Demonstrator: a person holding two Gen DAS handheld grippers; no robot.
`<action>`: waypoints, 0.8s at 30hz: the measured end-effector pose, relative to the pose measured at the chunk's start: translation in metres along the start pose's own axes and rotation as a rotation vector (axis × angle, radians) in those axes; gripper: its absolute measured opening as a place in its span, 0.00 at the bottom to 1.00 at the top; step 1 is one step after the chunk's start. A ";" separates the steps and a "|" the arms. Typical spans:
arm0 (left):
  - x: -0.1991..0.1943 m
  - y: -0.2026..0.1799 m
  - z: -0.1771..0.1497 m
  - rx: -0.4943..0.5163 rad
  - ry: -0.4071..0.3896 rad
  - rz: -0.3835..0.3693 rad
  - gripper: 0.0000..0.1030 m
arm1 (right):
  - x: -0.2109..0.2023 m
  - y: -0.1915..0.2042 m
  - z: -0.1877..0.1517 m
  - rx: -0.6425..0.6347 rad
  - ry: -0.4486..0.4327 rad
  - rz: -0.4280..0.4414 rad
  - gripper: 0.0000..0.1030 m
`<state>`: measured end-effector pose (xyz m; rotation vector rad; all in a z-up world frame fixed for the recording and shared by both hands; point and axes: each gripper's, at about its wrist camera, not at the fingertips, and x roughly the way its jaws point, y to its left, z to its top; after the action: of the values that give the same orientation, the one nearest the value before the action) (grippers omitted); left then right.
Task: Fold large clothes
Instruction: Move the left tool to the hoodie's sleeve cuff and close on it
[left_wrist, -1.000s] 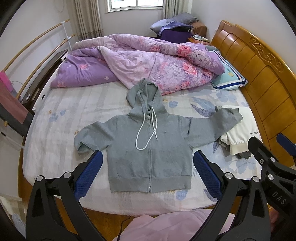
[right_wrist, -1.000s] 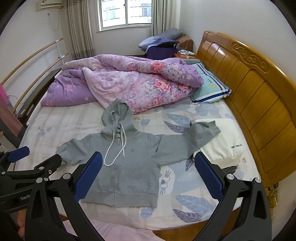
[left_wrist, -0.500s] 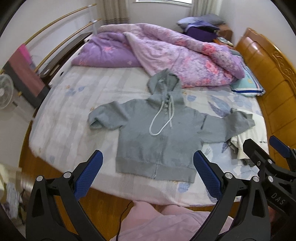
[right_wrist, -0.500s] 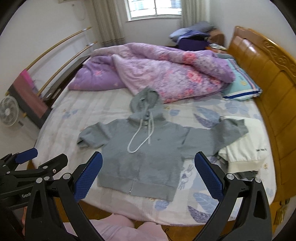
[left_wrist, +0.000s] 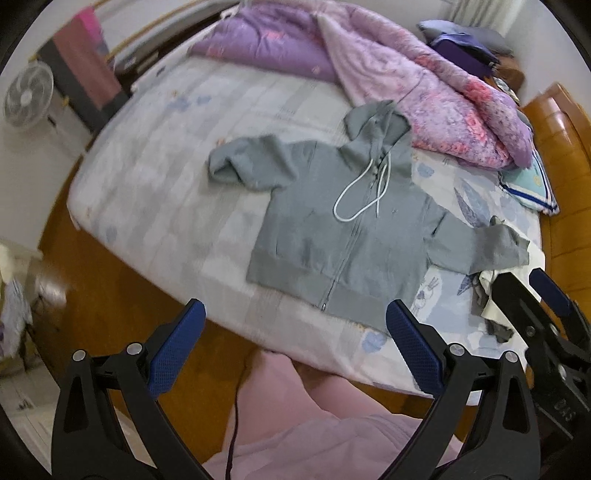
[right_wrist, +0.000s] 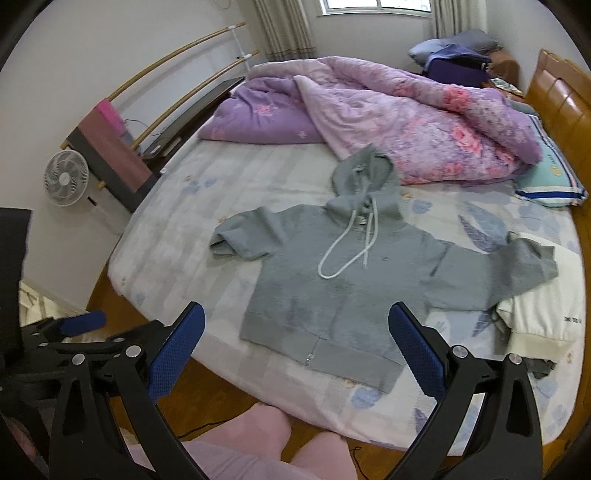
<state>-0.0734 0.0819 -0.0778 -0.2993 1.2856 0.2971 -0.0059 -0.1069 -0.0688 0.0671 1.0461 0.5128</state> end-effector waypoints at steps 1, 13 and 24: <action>0.005 0.007 0.004 -0.018 0.013 -0.013 0.95 | 0.005 0.002 0.003 0.001 0.004 0.010 0.93; 0.080 0.083 0.075 -0.010 0.114 -0.154 0.95 | 0.090 0.047 0.044 0.057 0.050 -0.092 0.93; 0.245 0.195 0.167 -0.071 0.278 -0.107 0.95 | 0.234 0.088 0.064 0.191 0.232 -0.204 0.93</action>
<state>0.0640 0.3374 -0.2823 -0.4811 1.5284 0.2146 0.1073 0.0843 -0.2001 0.0698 1.3122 0.2382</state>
